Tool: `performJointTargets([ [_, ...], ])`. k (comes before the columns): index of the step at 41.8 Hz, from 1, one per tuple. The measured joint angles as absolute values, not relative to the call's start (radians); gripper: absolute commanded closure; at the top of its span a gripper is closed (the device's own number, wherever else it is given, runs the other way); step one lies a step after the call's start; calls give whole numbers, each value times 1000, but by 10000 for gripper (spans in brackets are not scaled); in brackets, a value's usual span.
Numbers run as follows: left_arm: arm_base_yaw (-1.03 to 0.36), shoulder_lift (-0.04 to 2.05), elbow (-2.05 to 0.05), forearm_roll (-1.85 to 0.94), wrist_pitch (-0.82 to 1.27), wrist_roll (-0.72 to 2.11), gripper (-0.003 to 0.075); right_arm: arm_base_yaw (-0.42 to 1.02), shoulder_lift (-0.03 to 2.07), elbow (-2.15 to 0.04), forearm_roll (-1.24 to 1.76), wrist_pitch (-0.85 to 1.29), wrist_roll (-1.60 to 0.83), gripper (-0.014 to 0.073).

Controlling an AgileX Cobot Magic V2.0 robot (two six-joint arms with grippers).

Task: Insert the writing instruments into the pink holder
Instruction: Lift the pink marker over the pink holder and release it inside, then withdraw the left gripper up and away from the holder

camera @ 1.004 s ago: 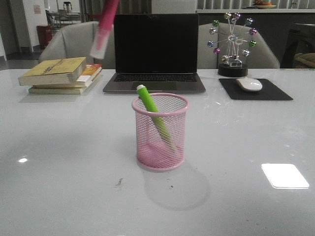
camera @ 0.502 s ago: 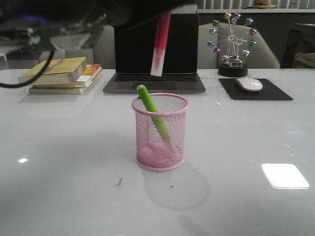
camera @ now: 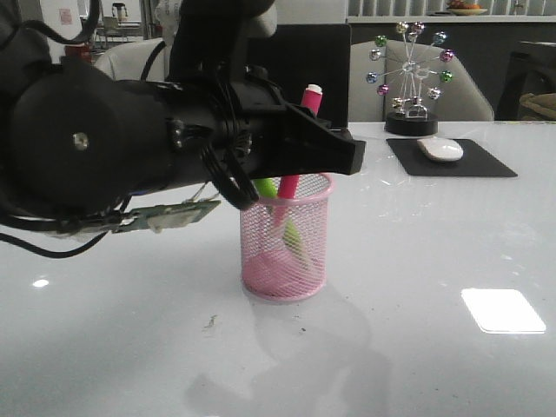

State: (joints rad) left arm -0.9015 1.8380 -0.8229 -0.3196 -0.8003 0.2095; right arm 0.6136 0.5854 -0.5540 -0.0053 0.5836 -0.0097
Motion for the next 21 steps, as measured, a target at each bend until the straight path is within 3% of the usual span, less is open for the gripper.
performJointTargets([
  [4, -901, 1838, -823, -320, -807, 209, 312, 614, 585, -554, -5, 584, -10, 94],
  [9, -901, 1812, -825, -320, -759, 208, 311, 614, 585, -554, -5, 584, -10, 94],
  [21, -839, 1588, -907, -299, -265, 208, 311, 614, 585, -554, -5, 584, -10, 94],
])
